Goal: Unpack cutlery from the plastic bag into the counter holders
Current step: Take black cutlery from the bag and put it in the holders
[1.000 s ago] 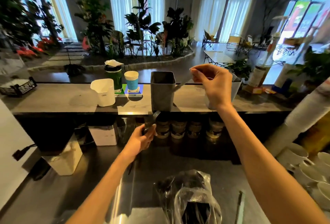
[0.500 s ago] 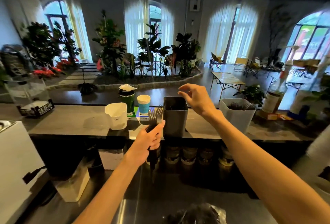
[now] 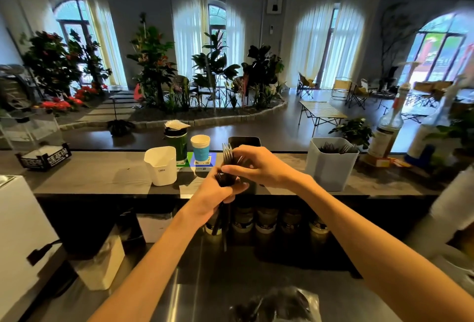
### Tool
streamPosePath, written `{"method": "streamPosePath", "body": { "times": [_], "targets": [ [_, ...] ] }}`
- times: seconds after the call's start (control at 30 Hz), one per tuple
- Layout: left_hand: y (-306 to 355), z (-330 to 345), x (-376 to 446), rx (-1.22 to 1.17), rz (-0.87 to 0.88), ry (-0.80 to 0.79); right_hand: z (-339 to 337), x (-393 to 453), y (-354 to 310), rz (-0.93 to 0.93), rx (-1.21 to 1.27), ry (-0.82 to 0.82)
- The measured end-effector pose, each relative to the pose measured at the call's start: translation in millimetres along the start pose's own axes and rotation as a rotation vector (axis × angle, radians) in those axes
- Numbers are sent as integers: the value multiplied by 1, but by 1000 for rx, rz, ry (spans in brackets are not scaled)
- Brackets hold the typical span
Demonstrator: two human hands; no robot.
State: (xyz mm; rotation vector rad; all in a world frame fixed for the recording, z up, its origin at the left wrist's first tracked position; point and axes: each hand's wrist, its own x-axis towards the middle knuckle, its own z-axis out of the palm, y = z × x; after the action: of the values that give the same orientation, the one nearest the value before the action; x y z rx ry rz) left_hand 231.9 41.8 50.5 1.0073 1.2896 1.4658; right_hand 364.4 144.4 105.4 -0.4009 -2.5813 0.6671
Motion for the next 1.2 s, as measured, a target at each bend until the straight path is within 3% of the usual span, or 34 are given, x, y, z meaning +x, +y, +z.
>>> {"method": "streamPosePath", "body": {
  "times": [0.13,0.5,0.67,0.83,1.03,1.1,1.2],
  "targets": [
    [4,6,-2,90,-23,-88,-12,-10,-7,91,202,-38],
    [22,34,-7,81,-15,-295,-40,-34,-5,304,449,-113],
    [22,57,1,98,-111,-231,-54,-51,4,391,446,-88],
    [26,94,11,131,20,-358,-78,-74,19,397,442,-54],
    [29,141,50,193,81,-398,-123,-95,50,471,407,21],
    [35,158,68,263,107,-390,-143,-100,57,484,364,64],
    [52,183,98,295,162,-497,-176,-103,70,476,239,129]
  ]
}}
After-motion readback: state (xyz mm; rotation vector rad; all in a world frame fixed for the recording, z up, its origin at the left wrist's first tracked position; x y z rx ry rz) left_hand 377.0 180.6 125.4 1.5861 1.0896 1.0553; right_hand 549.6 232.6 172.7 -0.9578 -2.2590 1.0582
